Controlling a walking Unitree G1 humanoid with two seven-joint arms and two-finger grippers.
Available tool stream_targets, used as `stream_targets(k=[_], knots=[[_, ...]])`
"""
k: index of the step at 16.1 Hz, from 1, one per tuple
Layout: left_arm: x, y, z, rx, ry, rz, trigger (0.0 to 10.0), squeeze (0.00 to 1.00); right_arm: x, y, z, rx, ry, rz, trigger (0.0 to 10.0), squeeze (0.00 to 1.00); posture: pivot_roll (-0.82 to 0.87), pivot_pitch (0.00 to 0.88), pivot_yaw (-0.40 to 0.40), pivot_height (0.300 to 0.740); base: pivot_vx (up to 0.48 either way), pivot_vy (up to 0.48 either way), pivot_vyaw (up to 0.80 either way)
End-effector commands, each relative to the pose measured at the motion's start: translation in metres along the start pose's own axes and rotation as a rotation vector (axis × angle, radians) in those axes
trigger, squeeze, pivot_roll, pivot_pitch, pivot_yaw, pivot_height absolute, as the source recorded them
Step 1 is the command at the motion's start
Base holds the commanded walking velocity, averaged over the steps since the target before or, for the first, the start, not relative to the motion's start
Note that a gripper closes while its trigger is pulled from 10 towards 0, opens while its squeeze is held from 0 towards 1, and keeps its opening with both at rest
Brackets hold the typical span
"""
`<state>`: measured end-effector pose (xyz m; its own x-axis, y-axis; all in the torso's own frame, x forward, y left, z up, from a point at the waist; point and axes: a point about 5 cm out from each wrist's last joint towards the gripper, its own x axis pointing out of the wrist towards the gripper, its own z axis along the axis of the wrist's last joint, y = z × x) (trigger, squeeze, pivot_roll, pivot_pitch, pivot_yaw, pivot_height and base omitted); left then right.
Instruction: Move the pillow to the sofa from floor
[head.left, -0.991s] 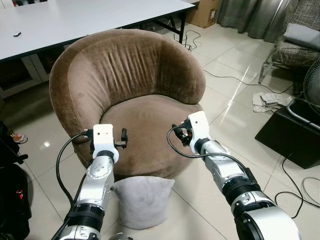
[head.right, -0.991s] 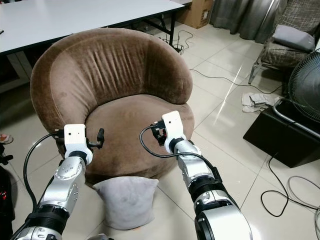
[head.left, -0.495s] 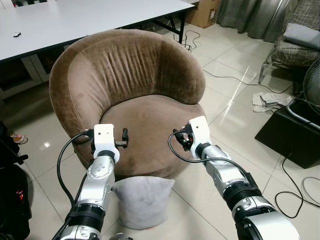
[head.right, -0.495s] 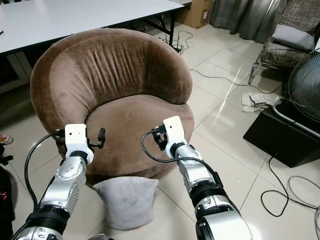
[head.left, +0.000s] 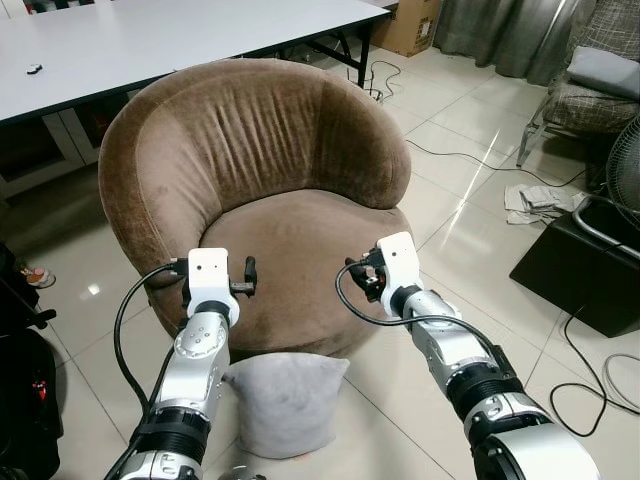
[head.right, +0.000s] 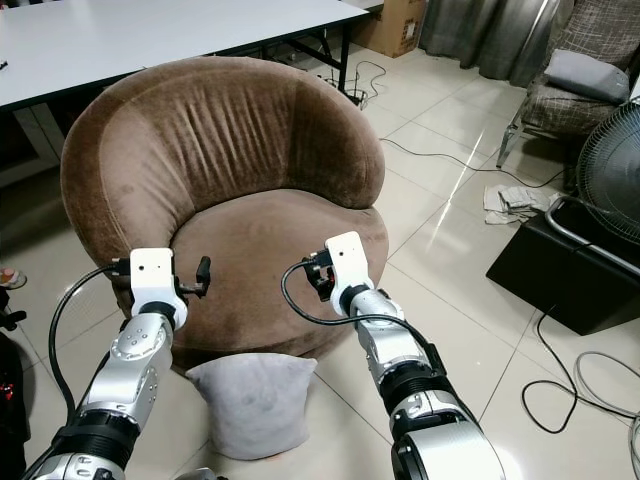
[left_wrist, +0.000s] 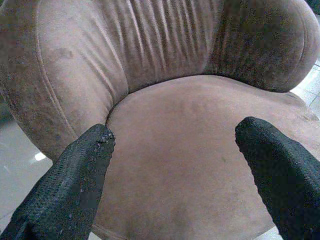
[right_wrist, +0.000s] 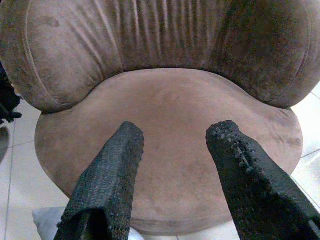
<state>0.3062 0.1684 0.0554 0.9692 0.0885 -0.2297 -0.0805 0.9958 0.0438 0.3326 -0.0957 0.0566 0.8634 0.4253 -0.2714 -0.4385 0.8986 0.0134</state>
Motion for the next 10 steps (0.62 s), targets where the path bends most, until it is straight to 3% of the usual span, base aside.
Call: stream_targets(k=[1,10], knots=[[-0.001,-0.003,-0.002,0.015,0.005,-0.008,10.0,0.0,-0.001,-0.001,0.0,-0.021,-0.005,0.002,10.0,0.0,-0.04,0.0,-0.022,0.74,0.0,0.0,0.0],[-0.001,0.013,0.0,0.009,0.0,0.031,10.0,0.0,0.002,0.009,0.0,-0.042,0.008,0.024,10.0,0.0,-0.02,0.0,-0.059,0.74,0.0,0.0,0.0]])
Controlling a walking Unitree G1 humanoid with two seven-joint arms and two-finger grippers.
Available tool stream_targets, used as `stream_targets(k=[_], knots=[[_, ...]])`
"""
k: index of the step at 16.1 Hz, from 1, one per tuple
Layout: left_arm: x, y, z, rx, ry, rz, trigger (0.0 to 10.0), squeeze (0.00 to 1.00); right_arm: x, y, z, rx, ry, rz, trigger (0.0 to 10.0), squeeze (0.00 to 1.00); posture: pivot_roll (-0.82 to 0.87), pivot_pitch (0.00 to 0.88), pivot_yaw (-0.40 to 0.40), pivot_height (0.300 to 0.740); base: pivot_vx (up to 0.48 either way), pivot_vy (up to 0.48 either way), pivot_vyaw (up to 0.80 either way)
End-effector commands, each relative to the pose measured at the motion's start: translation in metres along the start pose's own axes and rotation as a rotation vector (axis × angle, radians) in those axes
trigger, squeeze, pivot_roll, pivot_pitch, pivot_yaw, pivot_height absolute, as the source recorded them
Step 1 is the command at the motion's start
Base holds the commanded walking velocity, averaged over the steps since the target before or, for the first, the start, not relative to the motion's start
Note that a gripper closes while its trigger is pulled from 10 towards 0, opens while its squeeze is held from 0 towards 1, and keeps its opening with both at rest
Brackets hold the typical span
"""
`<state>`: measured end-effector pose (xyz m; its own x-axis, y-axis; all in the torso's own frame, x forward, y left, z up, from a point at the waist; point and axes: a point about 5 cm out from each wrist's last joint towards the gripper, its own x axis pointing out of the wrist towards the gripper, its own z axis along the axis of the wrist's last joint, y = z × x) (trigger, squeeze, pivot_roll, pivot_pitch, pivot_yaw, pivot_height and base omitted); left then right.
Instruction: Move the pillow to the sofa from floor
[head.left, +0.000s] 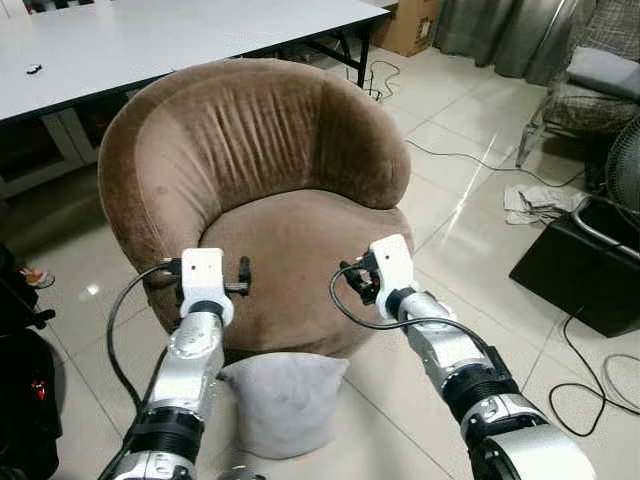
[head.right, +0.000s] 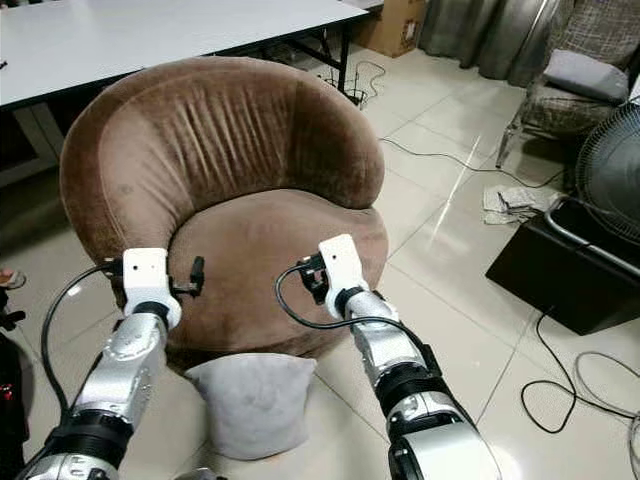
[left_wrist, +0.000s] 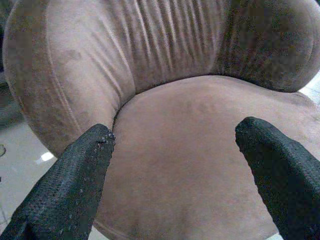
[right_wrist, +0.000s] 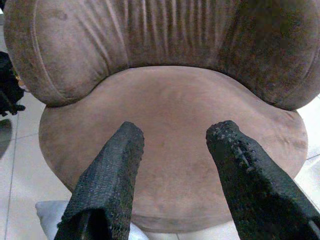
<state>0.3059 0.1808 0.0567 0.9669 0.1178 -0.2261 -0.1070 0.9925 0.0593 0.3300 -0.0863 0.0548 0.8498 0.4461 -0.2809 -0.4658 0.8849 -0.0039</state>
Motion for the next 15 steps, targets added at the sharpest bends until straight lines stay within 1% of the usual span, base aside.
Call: stream_targets(k=[1,3,6,8,9,11,13,15], knots=[[-0.001,0.002,-0.002,0.002,0.003,0.002,10.0,0.0,0.001,0.001,0.001,-0.014,0.0,0.001,10.0,0.0,-0.02,0.0,-0.059,0.74,0.0,0.0,0.0],[-0.001,0.002,0.0,0.014,-0.002,-0.004,10.0,0.0,0.001,0.001,0.001,-0.014,0.001,0.003,10.0,0.0,-0.01,0.0,-0.063,0.74,0.0,0.0,0.0],[0.003,-0.002,0.003,0.019,-0.005,-0.019,10.0,0.0,-0.002,-0.006,-0.003,-0.013,0.011,-0.027,10.0,0.0,-0.03,0.0,-0.048,0.74,0.0,0.0,0.0],[0.005,-0.012,0.007,0.013,-0.008,-0.04,10.0,0.0,-0.007,-0.016,-0.007,-0.008,0.022,-0.073,10.0,0.0,-0.04,0.0,-0.003,0.74,0.0,0.0,0.0],[0.005,-0.017,0.008,0.015,-0.011,-0.052,10.0,0.0,-0.009,-0.021,-0.008,-0.002,0.023,-0.094,10.0,0.0,-0.04,0.0,-0.003,0.74,0.0,0.0,0.0],[0.005,-0.024,0.009,0.006,-0.008,-0.068,10.0,0.0,-0.011,-0.032,-0.006,0.012,0.015,-0.131,10.0,0.0,-0.07,0.0,0.046,0.74,0.0,0.0,0.0],[0.004,-0.023,0.007,-0.002,-0.006,-0.078,10.0,0.0,-0.012,-0.033,-0.006,0.008,0.016,-0.148,10.0,0.0,-0.08,0.0,0.055,0.74,0.0,0.0,0.0],[0.004,-0.02,0.006,-0.003,-0.007,-0.066,10.0,0.0,-0.011,-0.031,-0.007,0.001,0.014,-0.141,10.0,0.0,-0.07,0.0,0.053,0.74,0.0,0.0,0.0]])
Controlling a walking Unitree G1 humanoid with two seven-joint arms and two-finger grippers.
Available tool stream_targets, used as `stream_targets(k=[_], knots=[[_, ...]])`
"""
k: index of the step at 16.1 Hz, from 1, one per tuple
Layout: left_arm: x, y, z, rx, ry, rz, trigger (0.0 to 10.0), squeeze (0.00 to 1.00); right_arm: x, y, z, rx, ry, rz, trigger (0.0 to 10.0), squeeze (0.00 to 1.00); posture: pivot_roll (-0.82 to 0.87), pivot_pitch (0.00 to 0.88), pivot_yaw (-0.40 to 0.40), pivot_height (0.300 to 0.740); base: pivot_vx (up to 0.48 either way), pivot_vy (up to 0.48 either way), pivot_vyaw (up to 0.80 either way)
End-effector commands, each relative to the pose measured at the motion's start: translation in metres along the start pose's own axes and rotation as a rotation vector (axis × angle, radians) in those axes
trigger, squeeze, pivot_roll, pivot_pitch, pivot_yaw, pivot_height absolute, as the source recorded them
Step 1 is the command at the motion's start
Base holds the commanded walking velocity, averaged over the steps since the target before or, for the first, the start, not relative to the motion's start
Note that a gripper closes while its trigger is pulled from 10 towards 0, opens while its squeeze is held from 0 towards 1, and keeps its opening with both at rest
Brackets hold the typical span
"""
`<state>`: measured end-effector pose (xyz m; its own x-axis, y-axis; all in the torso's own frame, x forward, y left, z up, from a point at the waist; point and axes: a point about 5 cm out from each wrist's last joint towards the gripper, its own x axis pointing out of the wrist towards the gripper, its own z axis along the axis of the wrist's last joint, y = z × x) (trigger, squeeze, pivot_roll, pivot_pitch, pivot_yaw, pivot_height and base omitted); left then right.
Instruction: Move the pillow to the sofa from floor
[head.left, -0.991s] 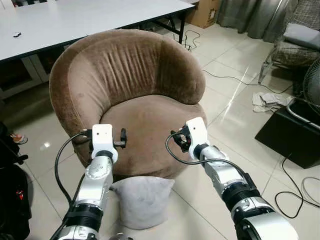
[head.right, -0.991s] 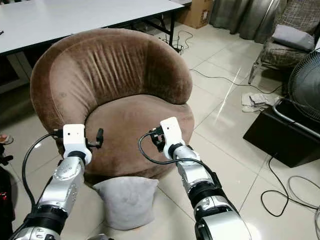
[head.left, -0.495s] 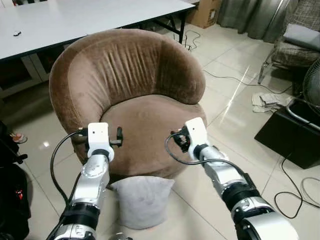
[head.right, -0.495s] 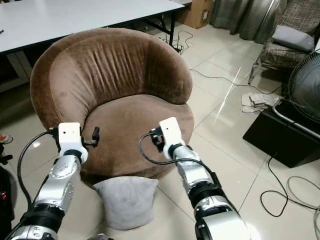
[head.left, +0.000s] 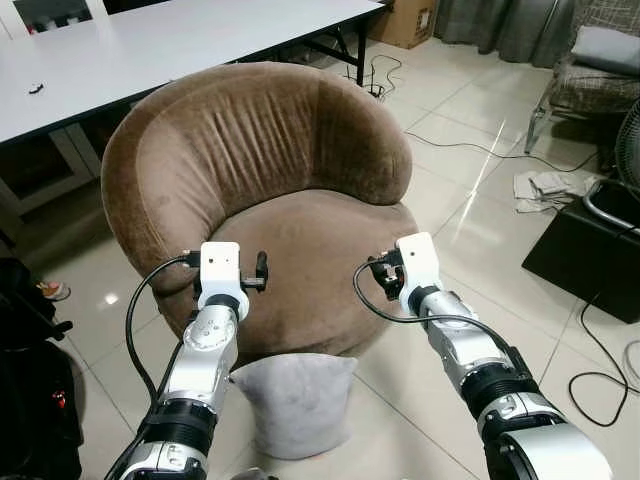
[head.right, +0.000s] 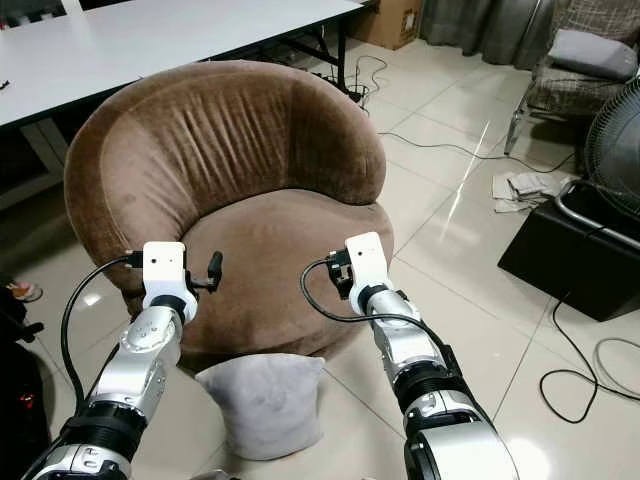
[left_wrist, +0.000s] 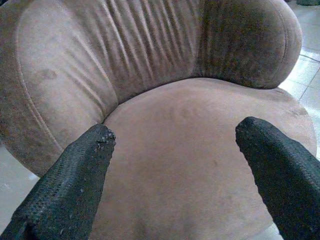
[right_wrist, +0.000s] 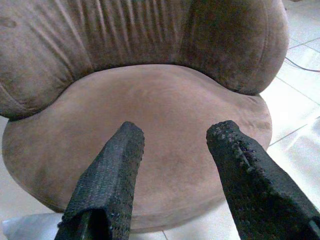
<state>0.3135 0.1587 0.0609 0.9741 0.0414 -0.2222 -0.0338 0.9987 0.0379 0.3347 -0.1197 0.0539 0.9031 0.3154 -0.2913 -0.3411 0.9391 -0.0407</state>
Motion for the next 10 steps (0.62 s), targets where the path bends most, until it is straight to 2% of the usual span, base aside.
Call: stream_targets(k=[1,5,10], knots=[[0.0,0.005,0.0,0.001,0.002,0.014,10.0,0.0,0.0,0.002,-0.002,-0.002,0.001,0.001,10.0,0.0,-0.06,0.0,0.04,0.74,0.0,0.0,0.0],[-0.003,0.013,-0.006,-0.016,0.009,0.062,10.0,0.0,0.003,0.01,0.003,-0.012,-0.005,0.033,10.0,0.0,-0.06,0.0,0.009,0.74,0.0,0.0,0.0],[-0.003,0.012,-0.009,-0.017,0.021,0.063,10.0,0.0,0.004,0.019,0.002,-0.01,-0.002,0.06,10.0,0.0,-0.06,0.0,0.004,0.74,0.0,0.0,0.0]])
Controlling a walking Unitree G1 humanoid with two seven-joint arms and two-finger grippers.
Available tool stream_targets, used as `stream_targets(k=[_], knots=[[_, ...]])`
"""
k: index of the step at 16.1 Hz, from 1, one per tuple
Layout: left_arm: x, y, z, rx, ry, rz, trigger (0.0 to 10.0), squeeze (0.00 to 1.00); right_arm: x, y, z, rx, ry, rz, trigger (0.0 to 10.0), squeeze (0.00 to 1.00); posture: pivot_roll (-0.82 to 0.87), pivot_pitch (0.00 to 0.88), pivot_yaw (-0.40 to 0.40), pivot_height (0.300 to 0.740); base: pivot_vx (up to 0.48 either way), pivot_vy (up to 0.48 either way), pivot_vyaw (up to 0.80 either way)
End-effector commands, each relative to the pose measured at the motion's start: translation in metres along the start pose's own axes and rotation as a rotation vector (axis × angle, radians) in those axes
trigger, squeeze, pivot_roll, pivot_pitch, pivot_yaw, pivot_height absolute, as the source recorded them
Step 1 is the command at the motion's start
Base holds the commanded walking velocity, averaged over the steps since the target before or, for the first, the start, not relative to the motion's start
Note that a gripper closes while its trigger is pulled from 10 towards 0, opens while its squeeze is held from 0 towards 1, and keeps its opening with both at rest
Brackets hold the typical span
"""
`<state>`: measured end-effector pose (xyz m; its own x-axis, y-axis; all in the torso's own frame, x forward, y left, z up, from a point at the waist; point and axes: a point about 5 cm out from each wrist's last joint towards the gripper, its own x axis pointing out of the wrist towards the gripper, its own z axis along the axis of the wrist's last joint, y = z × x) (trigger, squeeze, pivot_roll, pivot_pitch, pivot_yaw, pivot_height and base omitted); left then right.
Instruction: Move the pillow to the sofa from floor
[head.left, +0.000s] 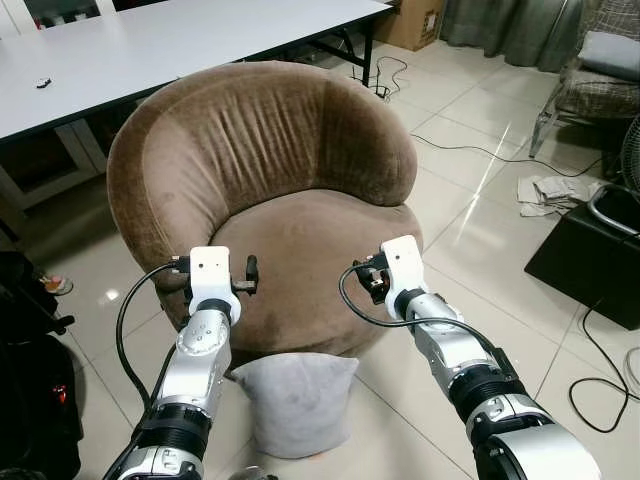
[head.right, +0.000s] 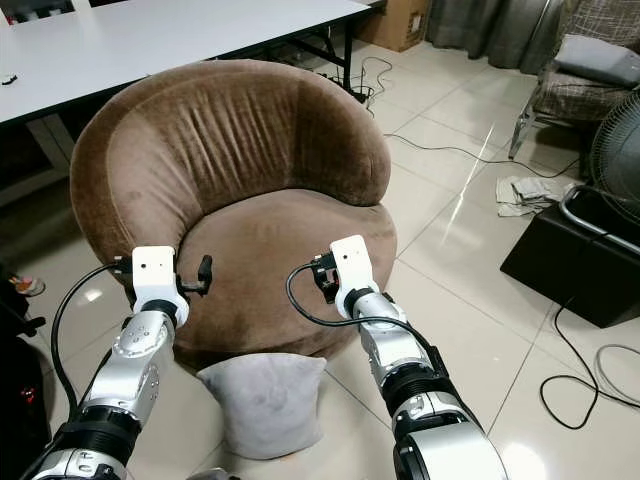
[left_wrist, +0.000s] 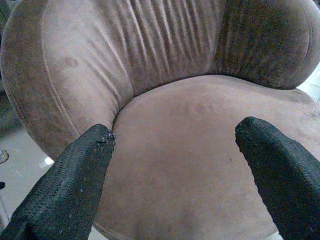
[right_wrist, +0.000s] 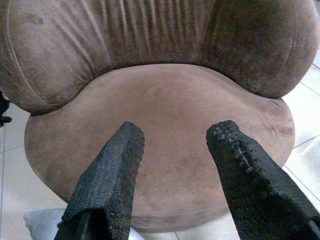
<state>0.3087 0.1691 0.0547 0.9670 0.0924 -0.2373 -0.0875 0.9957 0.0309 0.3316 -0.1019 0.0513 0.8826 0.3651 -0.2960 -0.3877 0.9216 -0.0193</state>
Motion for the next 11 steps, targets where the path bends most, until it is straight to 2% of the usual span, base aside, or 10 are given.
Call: stream_targets(k=[1,11], knots=[[-0.0003,0.0,-0.003,-0.019,0.012,-0.003,10.0,0.0,0.0005,0.0009,0.0017,-0.016,-0.006,0.006,10.0,0.0,-0.06,0.0,0.004,0.74,0.0,0.0,0.0],[0.0011,-0.0076,-0.0053,-0.013,0.024,-0.031,10.0,0.0,-0.0002,0.0001,0.0024,-0.015,-0.009,-0.009,10.0,0.0,-0.09,0.0,0.007,0.74,0.0,0.0,0.0]])
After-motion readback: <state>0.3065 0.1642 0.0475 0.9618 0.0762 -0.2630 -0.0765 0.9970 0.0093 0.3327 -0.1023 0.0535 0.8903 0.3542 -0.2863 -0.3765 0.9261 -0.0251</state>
